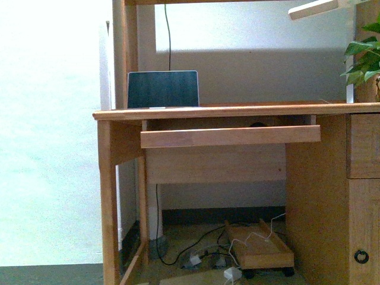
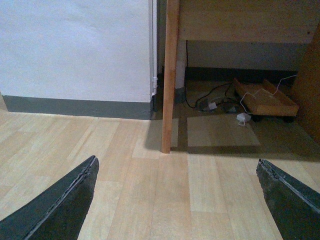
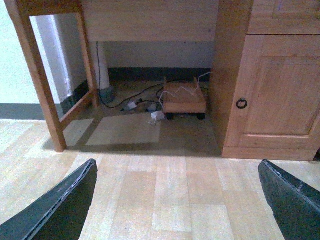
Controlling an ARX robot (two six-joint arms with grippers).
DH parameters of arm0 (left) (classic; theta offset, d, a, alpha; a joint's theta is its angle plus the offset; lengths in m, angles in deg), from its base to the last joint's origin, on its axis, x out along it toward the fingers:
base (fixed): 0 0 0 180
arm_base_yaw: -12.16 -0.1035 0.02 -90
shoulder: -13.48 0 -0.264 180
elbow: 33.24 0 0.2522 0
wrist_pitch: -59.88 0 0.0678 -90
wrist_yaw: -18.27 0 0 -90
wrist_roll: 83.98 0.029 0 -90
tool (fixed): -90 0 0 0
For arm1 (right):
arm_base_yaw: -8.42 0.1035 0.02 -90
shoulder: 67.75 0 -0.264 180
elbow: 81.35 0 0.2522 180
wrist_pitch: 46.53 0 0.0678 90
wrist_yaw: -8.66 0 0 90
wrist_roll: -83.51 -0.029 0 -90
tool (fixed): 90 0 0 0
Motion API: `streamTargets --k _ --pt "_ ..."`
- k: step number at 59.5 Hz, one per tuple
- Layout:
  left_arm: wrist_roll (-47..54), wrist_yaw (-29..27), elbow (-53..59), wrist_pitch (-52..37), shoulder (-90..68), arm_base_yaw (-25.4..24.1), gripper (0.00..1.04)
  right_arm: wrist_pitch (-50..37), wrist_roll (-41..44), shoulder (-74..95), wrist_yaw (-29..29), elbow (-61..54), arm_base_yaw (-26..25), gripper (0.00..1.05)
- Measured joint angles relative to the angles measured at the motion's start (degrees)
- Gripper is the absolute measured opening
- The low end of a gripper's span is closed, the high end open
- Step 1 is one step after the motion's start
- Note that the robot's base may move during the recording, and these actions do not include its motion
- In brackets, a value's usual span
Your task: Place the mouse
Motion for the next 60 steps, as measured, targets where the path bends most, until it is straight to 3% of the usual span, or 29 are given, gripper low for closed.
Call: streamTargets --k 60 --pt "0.00 0.02 0.00 0.00 0.00 0.00 0.97 0.00 0.00 0.00 -0.02 0.00 0.00 0.97"
